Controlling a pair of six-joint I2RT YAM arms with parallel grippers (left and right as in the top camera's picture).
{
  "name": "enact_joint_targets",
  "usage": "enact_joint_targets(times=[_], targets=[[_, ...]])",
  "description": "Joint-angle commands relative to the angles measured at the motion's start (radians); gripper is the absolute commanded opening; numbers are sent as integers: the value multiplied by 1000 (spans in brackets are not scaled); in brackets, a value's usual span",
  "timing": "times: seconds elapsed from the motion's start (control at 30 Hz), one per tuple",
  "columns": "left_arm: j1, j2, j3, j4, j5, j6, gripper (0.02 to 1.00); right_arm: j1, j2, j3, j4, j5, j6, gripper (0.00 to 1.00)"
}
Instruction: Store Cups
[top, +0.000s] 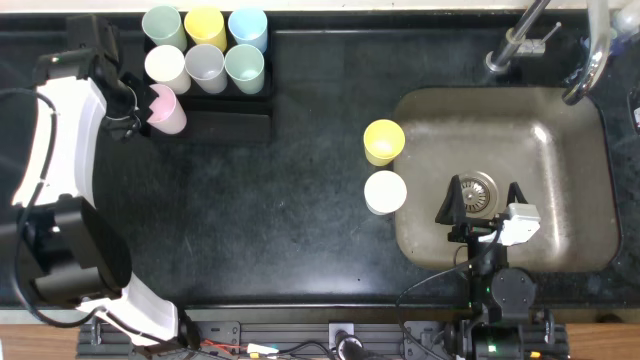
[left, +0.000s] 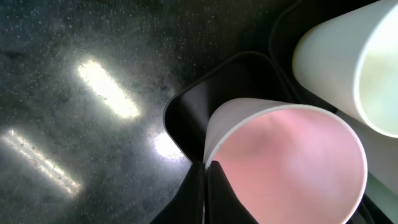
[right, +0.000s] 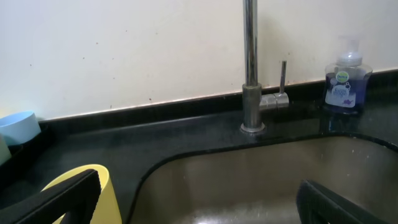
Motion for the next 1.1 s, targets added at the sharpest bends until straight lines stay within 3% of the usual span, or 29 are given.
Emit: enact_joint_targets(times=[0.03, 0.57, 0.6, 0.63, 0.7, 0.97, 1.1], targets=[[11, 17, -3, 12, -34, -15, 36, 5, -8, -14, 6, -6, -6, 998], [11, 56, -11, 47, -37, -15, 38, 5, -8, -14, 6, -6, -6, 996], [11, 56, -11, 50, -37, -15, 163, 5, -8, -14, 6, -6, -6, 998], [11, 56, -11, 51, -37, -15, 375, 5, -8, -14, 6, -6, -6, 998], [11, 56, -11, 51, -37, -15, 996, 5, -8, -14, 6, -6, -6, 996], [11, -79, -10, -5, 46, -14, 1000, 5, -8, -14, 6, -6, -6, 998], [-22, -227, -10, -42, 145, -14, 1000, 5, -8, -14, 6, -6, -6, 998]])
